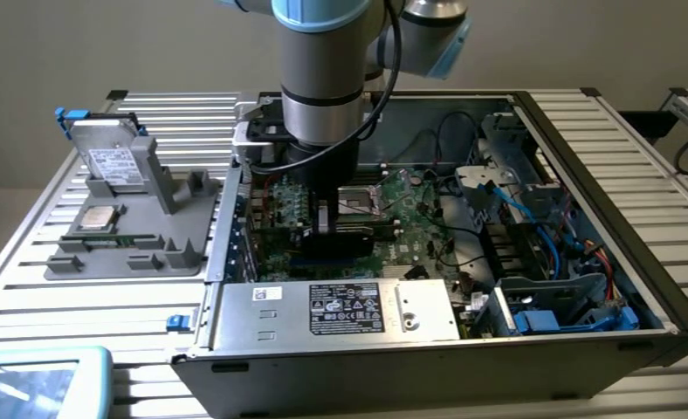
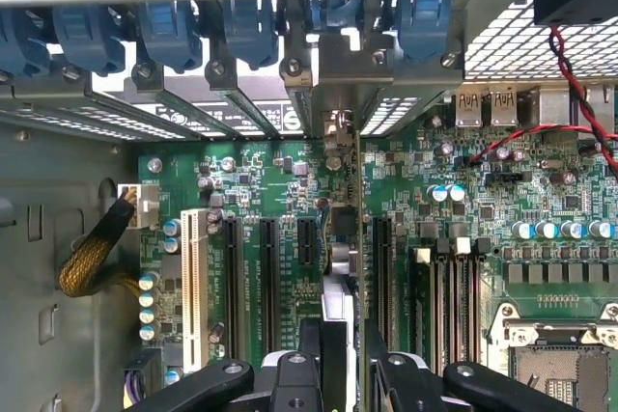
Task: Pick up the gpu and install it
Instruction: 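Insert the gpu into the slot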
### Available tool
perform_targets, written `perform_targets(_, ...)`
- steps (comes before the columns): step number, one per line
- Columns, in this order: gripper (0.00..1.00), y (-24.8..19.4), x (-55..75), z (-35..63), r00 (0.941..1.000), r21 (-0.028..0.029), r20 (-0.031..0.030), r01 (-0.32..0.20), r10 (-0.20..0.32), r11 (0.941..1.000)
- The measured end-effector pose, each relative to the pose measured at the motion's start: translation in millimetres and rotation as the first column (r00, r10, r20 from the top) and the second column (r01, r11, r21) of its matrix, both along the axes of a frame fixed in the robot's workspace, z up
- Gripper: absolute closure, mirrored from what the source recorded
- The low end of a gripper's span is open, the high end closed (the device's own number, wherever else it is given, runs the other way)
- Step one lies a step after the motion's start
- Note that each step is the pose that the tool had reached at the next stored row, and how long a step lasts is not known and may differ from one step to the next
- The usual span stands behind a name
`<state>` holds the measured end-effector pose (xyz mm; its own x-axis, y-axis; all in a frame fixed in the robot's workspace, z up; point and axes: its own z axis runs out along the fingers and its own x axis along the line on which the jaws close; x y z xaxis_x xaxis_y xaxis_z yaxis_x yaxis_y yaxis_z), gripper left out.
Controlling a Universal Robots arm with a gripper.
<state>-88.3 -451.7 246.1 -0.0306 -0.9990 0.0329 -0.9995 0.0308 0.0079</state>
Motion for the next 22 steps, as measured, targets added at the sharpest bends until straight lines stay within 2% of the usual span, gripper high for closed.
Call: perform_targets(22, 0.73, 1.1, 0.0, -0.1, 1.0000, -0.0004, 0.0002, -0.005, 0.005, 1.0000)
